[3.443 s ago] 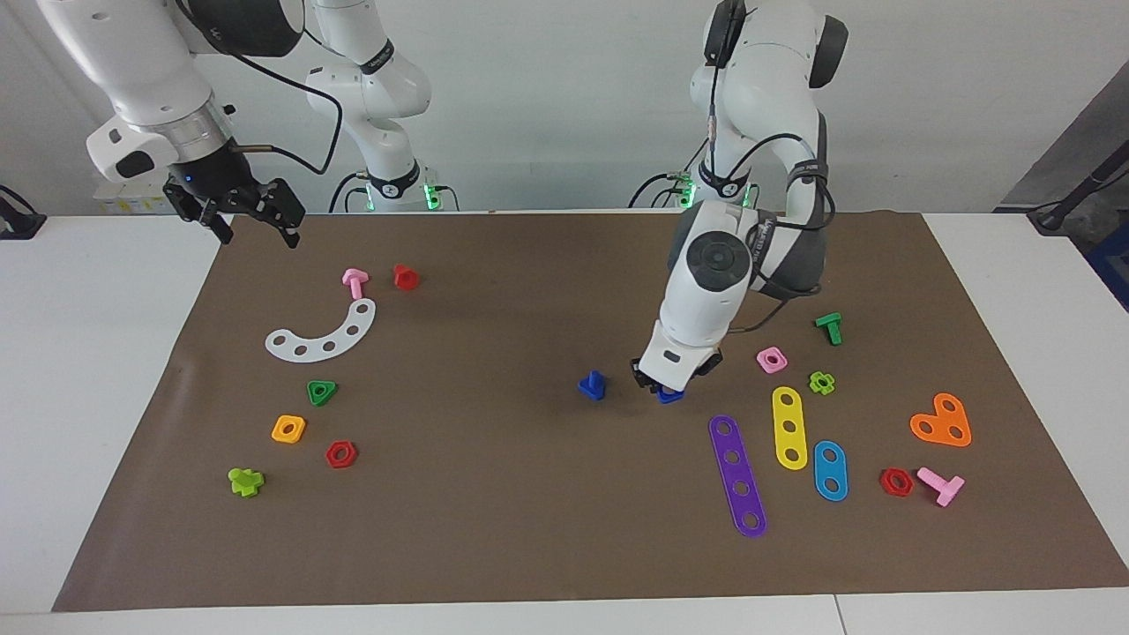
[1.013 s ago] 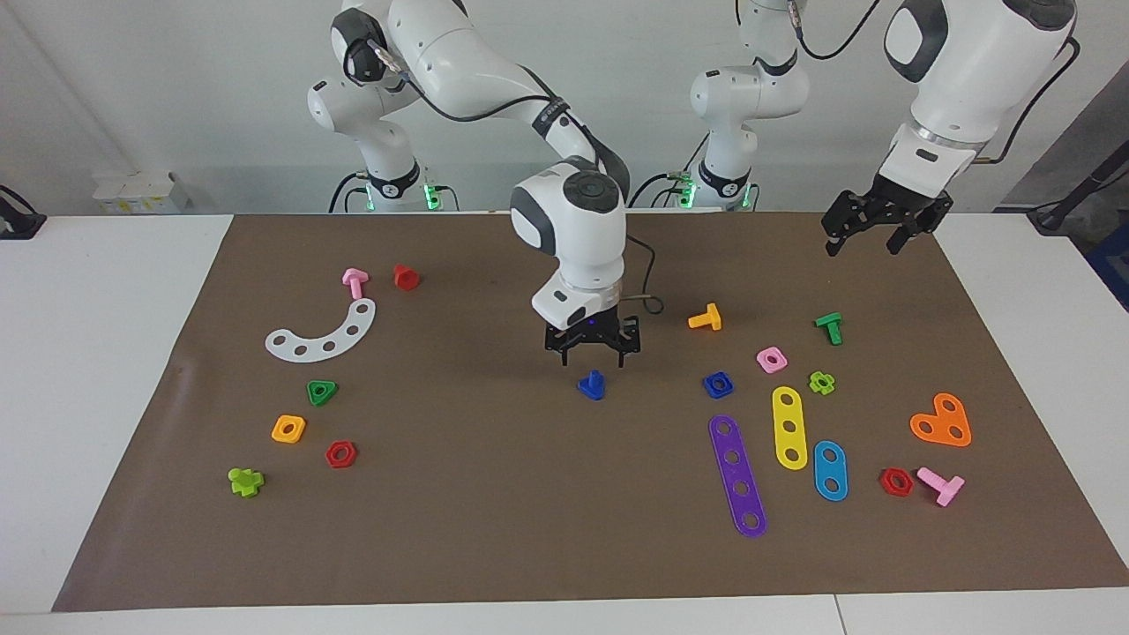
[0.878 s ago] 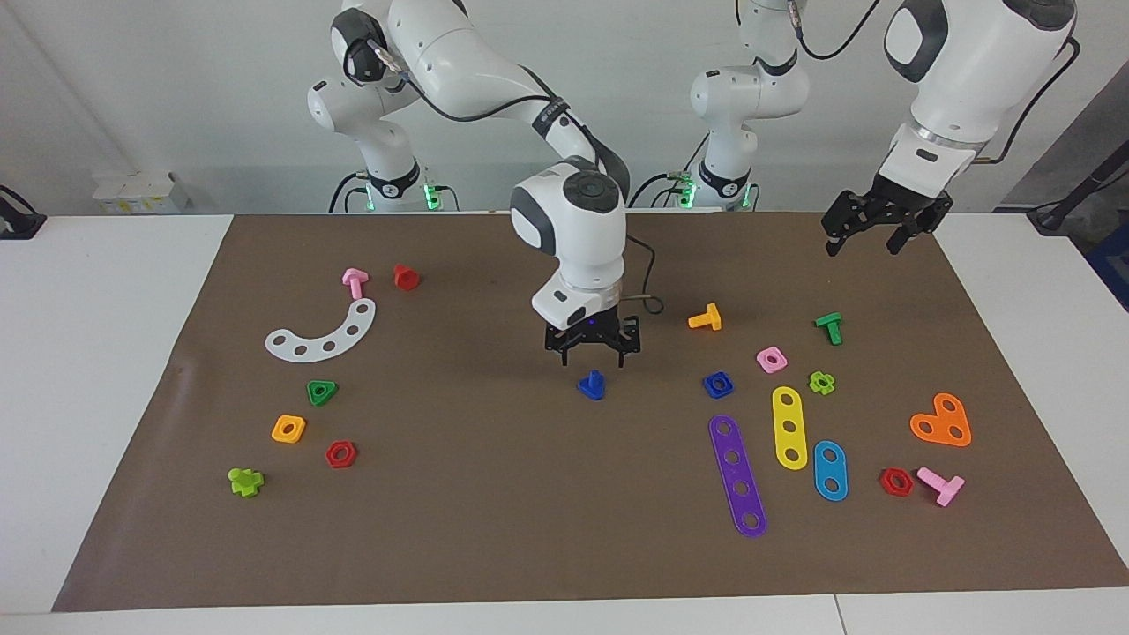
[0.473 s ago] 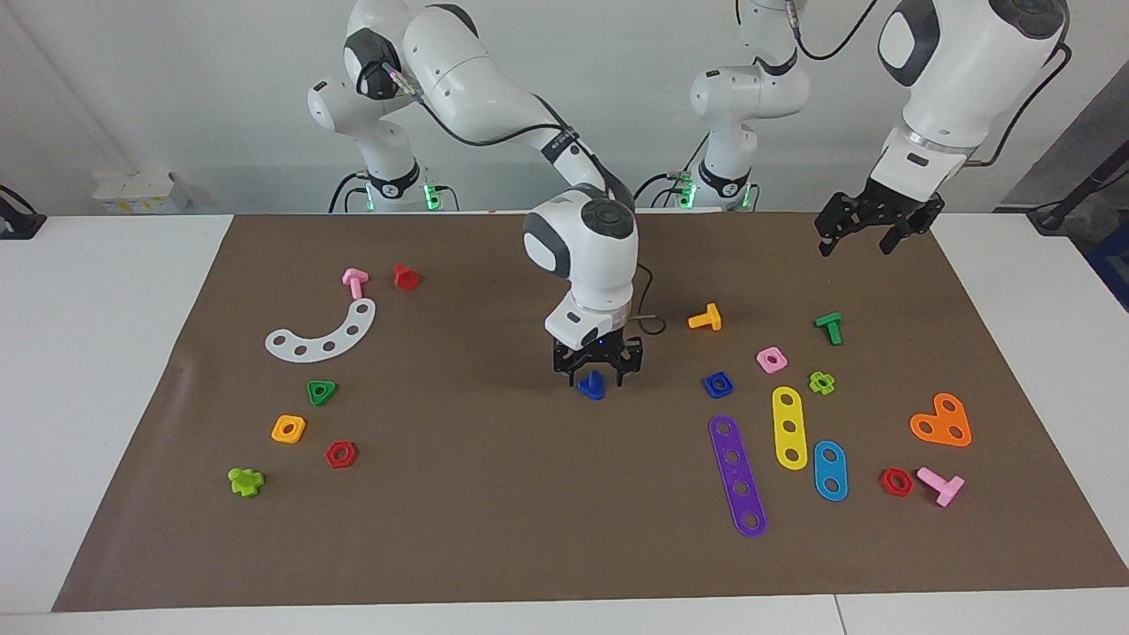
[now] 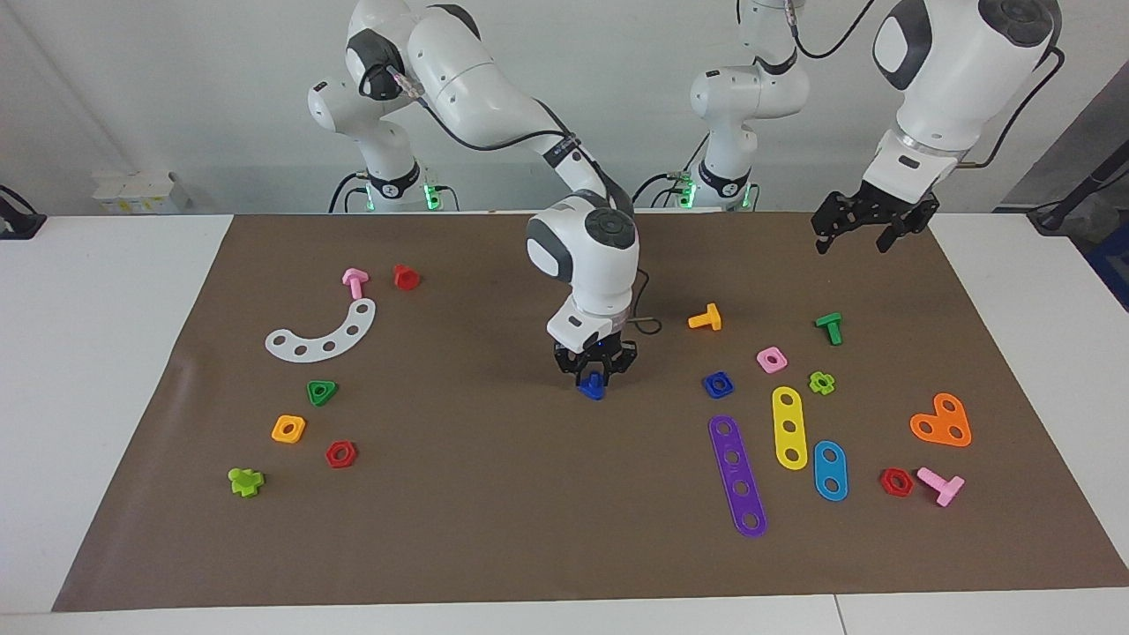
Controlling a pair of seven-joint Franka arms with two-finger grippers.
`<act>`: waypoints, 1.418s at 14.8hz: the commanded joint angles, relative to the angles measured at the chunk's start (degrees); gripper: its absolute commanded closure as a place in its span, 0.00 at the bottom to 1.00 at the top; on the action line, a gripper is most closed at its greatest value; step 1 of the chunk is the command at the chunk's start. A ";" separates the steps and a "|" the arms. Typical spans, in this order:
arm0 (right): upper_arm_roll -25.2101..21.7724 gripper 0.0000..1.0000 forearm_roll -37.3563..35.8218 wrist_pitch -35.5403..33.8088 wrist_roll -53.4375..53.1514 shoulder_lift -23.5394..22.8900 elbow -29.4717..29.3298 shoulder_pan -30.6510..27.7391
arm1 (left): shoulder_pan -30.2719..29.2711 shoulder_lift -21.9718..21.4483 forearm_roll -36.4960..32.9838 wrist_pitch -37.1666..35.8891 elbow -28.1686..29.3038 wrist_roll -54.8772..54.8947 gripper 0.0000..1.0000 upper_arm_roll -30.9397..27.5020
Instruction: Unscrew and place screws in storage area
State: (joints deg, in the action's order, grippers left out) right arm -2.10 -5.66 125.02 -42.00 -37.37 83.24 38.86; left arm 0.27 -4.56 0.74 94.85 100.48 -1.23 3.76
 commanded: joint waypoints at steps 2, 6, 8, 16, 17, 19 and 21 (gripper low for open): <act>0.25 0.55 -0.76 1.54 1.31 2.04 2.98 -0.10 | -0.71 -1.95 -1.00 0.69 2.08 0.62 0.00 -0.24; 0.87 0.66 -0.58 1.45 1.31 2.04 2.63 -0.10 | -1.15 -1.95 -1.00 0.51 1.82 0.27 0.00 -0.59; 0.87 0.74 -0.58 1.63 1.22 1.95 2.28 -0.10 | -1.15 -1.95 -0.91 0.25 1.82 0.18 0.00 -0.59; 0.78 1.00 -0.84 3.30 1.31 1.86 2.36 -0.19 | -1.24 -1.95 -1.00 0.25 1.82 0.00 0.00 -0.59; 0.78 1.00 -0.84 3.30 1.13 1.86 2.36 -0.19 | -1.24 -1.95 -1.00 0.34 1.73 0.00 0.00 -0.68; 0.69 1.00 -1.02 1.90 0.69 2.04 1.84 -0.02 | -1.24 -1.95 -1.00 0.25 1.73 0.00 0.00 -0.68; 0.61 1.00 -0.41 -0.29 0.52 3.00 0.43 -0.19 | -1.24 -1.95 -1.00 0.25 1.73 0.00 0.00 -0.68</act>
State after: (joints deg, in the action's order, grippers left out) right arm -1.66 -5.66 126.71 -41.96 -36.50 83.63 39.13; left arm -0.48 -4.68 0.70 94.85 100.52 -1.23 2.92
